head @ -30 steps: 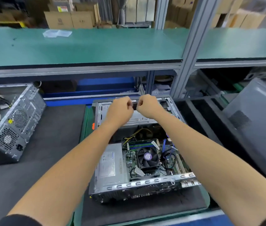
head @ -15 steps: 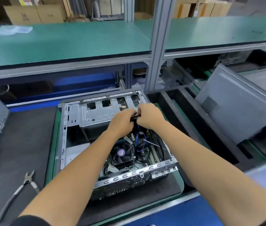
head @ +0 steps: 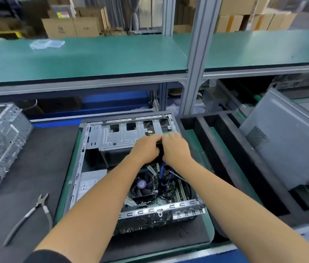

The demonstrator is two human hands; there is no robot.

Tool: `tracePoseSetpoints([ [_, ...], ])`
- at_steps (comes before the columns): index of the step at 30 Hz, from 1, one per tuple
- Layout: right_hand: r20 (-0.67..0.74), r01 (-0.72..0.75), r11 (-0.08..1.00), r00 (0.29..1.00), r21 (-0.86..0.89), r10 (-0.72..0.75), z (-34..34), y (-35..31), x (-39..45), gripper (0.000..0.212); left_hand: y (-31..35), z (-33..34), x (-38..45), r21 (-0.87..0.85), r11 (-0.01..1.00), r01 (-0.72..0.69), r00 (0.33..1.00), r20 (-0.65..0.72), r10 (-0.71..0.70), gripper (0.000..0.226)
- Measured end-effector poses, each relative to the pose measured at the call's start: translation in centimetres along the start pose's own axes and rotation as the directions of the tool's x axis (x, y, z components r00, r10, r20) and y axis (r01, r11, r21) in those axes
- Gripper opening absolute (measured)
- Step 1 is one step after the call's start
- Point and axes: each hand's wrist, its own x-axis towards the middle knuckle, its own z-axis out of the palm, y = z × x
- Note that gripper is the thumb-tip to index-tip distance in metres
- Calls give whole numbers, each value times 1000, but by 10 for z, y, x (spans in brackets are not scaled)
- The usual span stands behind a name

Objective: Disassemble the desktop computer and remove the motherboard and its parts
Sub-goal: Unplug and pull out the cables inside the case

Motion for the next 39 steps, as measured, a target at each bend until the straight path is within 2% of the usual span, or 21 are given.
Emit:
tracePoseSetpoints([
  [9, -73, 53, 998, 996, -25, -55, 10, 3, -1, 29, 0, 5, 2, -54, 998, 22, 1000, -21, -23, 44],
  [18, -82, 96, 995, 992, 3, -95, 14, 10, 1, 27, 4, 8, 7, -62, 997, 55, 996, -65, -59, 17],
  [28, -99, 103, 992, 990, 72, -96, 19, 15, 7, 33, 8, 10, 11, -92, 991, 92, 988, -113, -102, 18],
  [36, -79, 72, 974, 995, 214, -57, 17, 21, 11, 15, 7, 10, 15, -87, 986, 144, 983, -105, -153, 21],
  [39, -81, 60, 962, 996, 266, -40, 16, 21, 10, 15, 4, 11, 16, -99, 983, 154, 981, -100, -164, 23],
])
